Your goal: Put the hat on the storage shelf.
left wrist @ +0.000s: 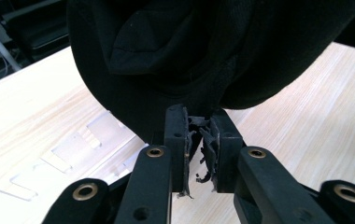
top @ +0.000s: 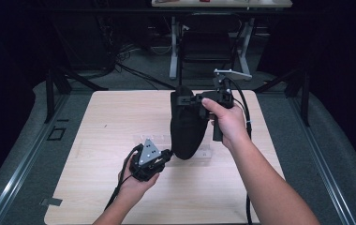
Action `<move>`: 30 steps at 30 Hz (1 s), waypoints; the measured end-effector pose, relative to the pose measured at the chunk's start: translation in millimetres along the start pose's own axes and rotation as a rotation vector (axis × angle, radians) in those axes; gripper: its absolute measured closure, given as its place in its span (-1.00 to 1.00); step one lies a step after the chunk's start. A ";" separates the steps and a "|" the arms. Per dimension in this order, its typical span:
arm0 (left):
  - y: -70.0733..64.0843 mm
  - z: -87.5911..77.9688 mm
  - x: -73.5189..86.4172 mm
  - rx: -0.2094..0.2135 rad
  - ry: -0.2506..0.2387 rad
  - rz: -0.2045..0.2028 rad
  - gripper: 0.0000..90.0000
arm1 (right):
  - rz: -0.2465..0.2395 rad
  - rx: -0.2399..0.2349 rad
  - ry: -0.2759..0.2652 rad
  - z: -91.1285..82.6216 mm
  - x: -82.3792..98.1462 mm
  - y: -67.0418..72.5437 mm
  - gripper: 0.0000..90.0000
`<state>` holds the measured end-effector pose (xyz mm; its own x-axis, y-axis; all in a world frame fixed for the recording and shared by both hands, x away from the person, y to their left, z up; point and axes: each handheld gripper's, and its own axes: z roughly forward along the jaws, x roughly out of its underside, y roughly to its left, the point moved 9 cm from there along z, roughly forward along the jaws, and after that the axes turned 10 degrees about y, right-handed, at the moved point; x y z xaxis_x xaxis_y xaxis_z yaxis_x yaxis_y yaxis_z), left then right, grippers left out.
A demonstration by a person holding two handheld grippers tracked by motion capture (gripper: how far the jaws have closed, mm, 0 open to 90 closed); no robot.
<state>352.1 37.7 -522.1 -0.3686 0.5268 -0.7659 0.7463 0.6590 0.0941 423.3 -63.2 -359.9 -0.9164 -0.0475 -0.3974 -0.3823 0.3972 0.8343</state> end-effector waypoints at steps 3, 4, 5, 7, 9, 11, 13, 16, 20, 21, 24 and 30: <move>0.4 -0.4 1.0 -0.006 0.001 0.011 0.82 | 0.000 -0.005 0.002 1.3 0.7 1.7 0.90; 1.4 -0.7 1.9 -0.010 -0.003 0.014 0.83 | 0.000 -0.006 0.003 1.8 0.9 2.1 0.89; 1.8 -1.0 2.8 -0.010 -0.002 0.019 0.84 | -0.002 -0.008 0.002 2.0 1.0 2.6 0.88; 2.6 -1.3 3.8 -0.019 -0.005 0.026 0.85 | -0.005 -0.011 0.005 2.3 1.2 3.6 0.87; 3.2 -1.4 5.0 -0.027 -0.004 0.033 0.86 | -0.008 -0.014 0.003 2.4 1.1 4.6 0.85; 4.9 -1.9 6.5 -0.035 -0.003 0.032 0.88 | -0.007 -0.021 -0.001 2.0 1.1 6.5 0.87; 6.7 -2.1 7.5 -0.039 -0.003 0.030 0.90 | -0.013 -0.007 0.000 1.0 1.5 6.8 0.86; 11.3 -3.0 12.7 -0.044 0.013 0.021 0.91 | -0.019 0.002 0.003 -0.7 2.1 5.8 0.86; 16.2 -2.2 21.2 -0.047 0.027 0.015 0.91 | -0.021 0.023 0.004 -4.9 2.7 1.1 0.88; 16.2 -2.2 21.2 -0.047 0.027 0.015 0.91 | -0.022 0.023 0.003 -5.7 2.9 0.6 0.88; 17.3 -1.5 24.8 -0.051 0.031 0.013 0.91 | -0.021 0.030 -0.002 -7.7 3.7 -1.2 0.87; 22.7 2.2 36.0 -0.049 0.046 -0.009 0.91 | -0.049 0.104 -0.040 -16.4 4.5 -7.9 0.81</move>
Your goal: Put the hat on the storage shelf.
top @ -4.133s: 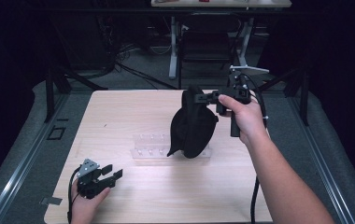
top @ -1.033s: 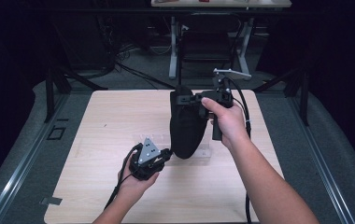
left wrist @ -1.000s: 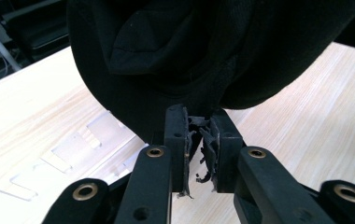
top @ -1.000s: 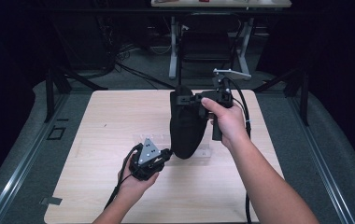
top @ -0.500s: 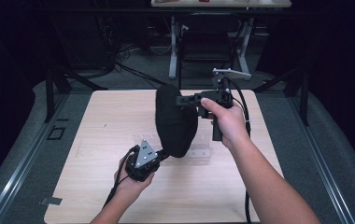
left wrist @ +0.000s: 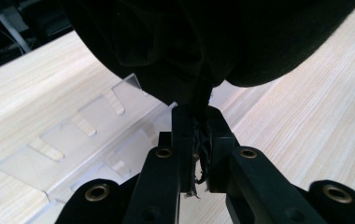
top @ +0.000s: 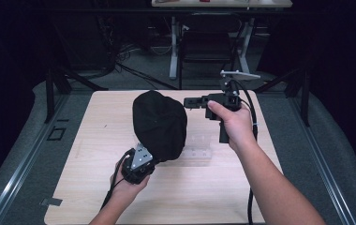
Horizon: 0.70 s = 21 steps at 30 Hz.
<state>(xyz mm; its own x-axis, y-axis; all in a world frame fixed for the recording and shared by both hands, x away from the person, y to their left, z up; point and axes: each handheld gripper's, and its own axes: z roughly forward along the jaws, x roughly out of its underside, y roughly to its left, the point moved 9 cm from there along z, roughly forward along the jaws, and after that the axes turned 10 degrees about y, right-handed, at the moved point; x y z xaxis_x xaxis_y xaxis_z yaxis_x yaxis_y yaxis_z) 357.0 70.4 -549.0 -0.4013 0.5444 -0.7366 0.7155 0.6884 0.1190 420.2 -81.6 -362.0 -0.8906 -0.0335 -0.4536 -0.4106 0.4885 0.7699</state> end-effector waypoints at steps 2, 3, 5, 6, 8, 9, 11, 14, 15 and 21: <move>0.2 1.6 2.4 0.005 0.005 -0.013 0.90 | -0.009 0.015 -0.003 -3.3 1.2 -0.4 0.80; 2.1 4.4 6.9 0.008 0.007 -0.039 0.90 | -0.014 0.020 -0.008 -4.6 1.4 -0.9 0.80; 1.8 4.8 7.9 0.022 -0.004 -0.064 0.90 | -0.014 0.028 -0.007 -6.1 2.1 -1.3 0.79; 2.3 4.6 9.0 0.024 -0.003 -0.069 0.90 | -0.020 0.035 -0.013 -7.3 2.5 -2.2 0.77; 3.3 4.8 9.9 0.025 -0.008 -0.077 0.90 | -0.016 0.044 -0.013 -9.0 4.0 -4.8 0.75; 3.9 4.7 10.8 0.031 -0.007 -0.085 0.90 | -0.011 0.045 -0.012 -9.3 4.7 -5.6 0.74; 6.3 5.0 14.0 0.045 -0.013 -0.106 0.89 | -0.008 0.053 -0.015 -10.6 6.5 -9.7 0.71; 9.9 5.1 16.9 0.051 -0.019 -0.114 0.88 | -0.001 0.077 -0.011 -11.8 8.5 -13.9 0.69; 10.1 5.5 19.1 0.060 -0.030 -0.139 0.88 | -0.006 0.098 -0.010 -13.2 10.3 -18.1 0.67; 10.1 5.0 20.5 0.058 -0.029 -0.146 0.86 | -0.031 0.177 -0.004 -16.0 17.0 -28.2 0.65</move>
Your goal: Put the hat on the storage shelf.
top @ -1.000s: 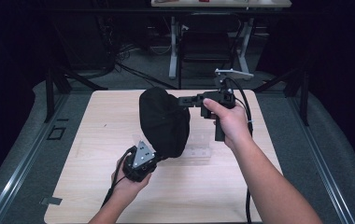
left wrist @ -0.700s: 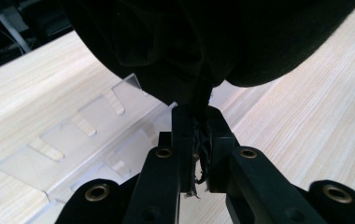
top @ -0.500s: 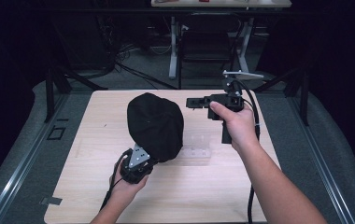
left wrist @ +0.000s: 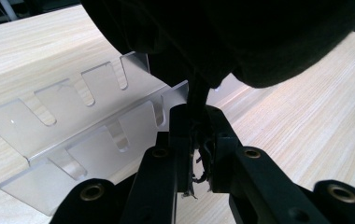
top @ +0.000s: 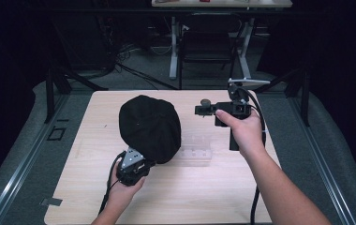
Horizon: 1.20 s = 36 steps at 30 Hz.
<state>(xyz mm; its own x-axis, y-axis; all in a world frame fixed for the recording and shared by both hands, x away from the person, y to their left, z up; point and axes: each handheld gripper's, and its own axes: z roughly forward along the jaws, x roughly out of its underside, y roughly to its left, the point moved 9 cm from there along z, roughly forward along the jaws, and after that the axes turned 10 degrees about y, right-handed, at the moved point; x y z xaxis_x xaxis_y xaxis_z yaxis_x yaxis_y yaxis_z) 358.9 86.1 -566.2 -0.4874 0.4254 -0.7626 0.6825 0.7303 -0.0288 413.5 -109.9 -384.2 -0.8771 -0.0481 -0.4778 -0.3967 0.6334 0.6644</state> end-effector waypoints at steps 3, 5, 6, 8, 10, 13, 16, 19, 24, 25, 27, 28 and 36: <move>0.0 -1.7 0.2 0.003 -0.012 -0.035 0.82 | -0.004 0.010 -0.002 -0.1 2.1 -1.4 0.63; 1.7 -3.5 0.7 0.002 -0.018 -0.048 0.70 | -0.014 0.027 -0.002 -0.1 5.0 -3.7 0.62; 4.0 -5.6 2.2 0.004 -0.017 -0.053 0.66 | -0.021 0.034 0.004 -0.1 8.4 -6.0 0.61; 5.1 -8.7 4.6 0.014 -0.004 -0.063 0.62 | -0.026 0.047 0.004 -0.2 10.9 -8.7 0.61; 7.3 -12.4 5.7 0.016 -0.011 -0.072 0.53 | -0.034 0.073 0.001 -0.9 13.6 -12.4 0.61; 9.3 -17.4 6.9 0.026 -0.019 -0.092 0.37 | -0.039 0.083 0.004 -1.9 16.1 -15.1 0.61; 14.1 -23.7 10.5 0.019 -0.023 -0.108 0.26 | -0.054 0.120 0.005 -3.4 22.3 -22.6 0.60; 20.9 -30.4 16.5 0.001 -0.015 -0.129 0.18 | -0.059 0.143 0.009 -4.9 26.0 -26.5 0.59; 31.4 -43.5 25.5 -0.013 -0.018 -0.163 0.10 | -0.091 0.199 -0.001 -12.0 35.4 -33.9 0.56; 33.1 -45.2 26.7 -0.021 -0.018 -0.166 0.08 | -0.103 0.217 0.003 -13.8 38.5 -36.9 0.56; 38.2 -52.5 30.2 -0.026 -0.022 -0.185 0.03 | -0.112 0.246 0.003 -17.2 45.1 -43.1 0.56; 40.2 -54.4 31.2 -0.032 -0.027 -0.187 0.03 | -0.113 0.252 0.001 -18.0 47.4 -45.1 0.57; 48.9 -58.9 44.1 -0.041 -0.018 -0.241 0.01 | -0.149 0.348 0.015 -23.1 69.5 -64.8 0.56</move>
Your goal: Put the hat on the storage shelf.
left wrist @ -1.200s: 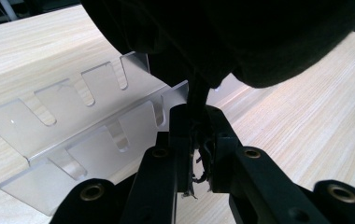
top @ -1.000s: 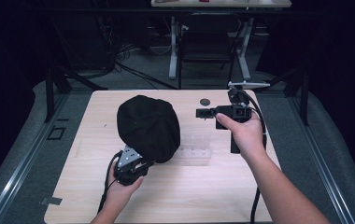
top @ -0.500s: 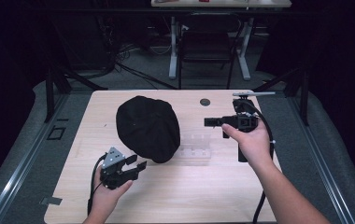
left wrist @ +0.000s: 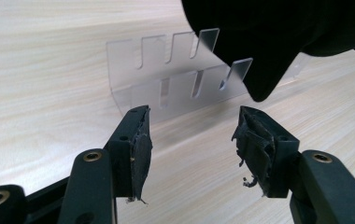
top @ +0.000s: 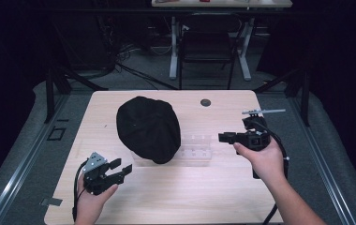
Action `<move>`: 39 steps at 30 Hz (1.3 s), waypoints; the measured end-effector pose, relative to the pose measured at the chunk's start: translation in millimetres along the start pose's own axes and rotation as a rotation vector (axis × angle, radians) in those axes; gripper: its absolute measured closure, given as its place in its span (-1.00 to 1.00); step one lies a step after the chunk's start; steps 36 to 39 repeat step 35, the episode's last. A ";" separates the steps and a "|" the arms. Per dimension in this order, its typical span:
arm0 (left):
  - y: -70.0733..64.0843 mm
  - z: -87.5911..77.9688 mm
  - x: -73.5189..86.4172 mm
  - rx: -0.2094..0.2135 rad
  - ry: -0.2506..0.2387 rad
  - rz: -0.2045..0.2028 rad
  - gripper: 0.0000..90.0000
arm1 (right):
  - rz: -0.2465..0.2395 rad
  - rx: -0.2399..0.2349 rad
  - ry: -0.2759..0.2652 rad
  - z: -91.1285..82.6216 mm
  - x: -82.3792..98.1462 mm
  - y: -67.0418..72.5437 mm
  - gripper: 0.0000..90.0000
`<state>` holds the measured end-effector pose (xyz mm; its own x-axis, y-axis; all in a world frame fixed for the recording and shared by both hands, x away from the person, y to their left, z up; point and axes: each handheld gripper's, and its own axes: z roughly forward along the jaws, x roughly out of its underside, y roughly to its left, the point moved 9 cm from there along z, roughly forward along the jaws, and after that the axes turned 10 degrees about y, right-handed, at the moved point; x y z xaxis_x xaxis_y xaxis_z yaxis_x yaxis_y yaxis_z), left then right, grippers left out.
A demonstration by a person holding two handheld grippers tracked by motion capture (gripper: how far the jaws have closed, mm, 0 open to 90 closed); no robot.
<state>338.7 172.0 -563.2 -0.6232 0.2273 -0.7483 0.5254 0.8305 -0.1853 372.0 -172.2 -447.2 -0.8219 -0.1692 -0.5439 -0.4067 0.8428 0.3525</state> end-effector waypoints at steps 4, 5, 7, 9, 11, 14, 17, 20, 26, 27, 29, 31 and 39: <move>4.8 1.4 5.9 -0.007 0.001 -0.014 -0.01 | -0.021 0.029 -0.014 2.9 12.2 -4.7 0.50; 6.1 1.6 8.1 -0.020 -0.005 -0.004 -0.01 | -0.032 0.044 -0.016 4.4 15.4 -6.5 0.49; 6.9 1.9 9.4 -0.028 -0.009 -0.002 -0.01 | -0.035 0.054 -0.018 5.4 18.8 -7.9 0.49; 7.3 4.2 13.0 -0.021 -0.007 -0.012 0.00 | -0.034 0.061 -0.012 8.1 25.9 -10.4 0.48; 7.9 6.7 16.6 -0.022 0.004 -0.008 0.00 | -0.049 0.083 -0.022 12.7 35.2 -15.7 0.47; 8.3 9.5 20.5 -0.022 0.015 -0.007 0.00 | -0.044 0.086 -0.028 18.2 45.0 -19.3 0.43; 8.6 9.8 21.3 -0.025 0.017 -0.001 0.00 | -0.045 0.102 -0.021 22.3 52.4 -23.1 0.42; 8.5 10.4 22.7 -0.027 0.020 0.005 0.00 | -0.053 0.133 -0.022 29.6 64.3 -29.8 0.38; 8.6 11.8 24.5 -0.029 0.020 0.011 0.00 | -0.067 0.193 -0.031 41.0 82.1 -40.9 0.33; 8.2 11.7 24.6 -0.028 0.019 0.013 0.00 | -0.070 0.197 -0.031 42.4 84.7 -42.4 0.32; 7.7 11.6 24.6 -0.028 0.018 0.019 0.00 | -0.062 0.193 -0.043 45.0 88.7 -44.1 0.31; 6.7 11.8 24.4 -0.027 0.014 0.023 0.00 | -0.061 0.206 -0.055 46.4 93.2 -46.7 0.30; 3.5 12.6 23.2 -0.021 0.005 0.038 0.00 | -0.075 0.230 -0.061 51.3 101.6 -51.6 0.29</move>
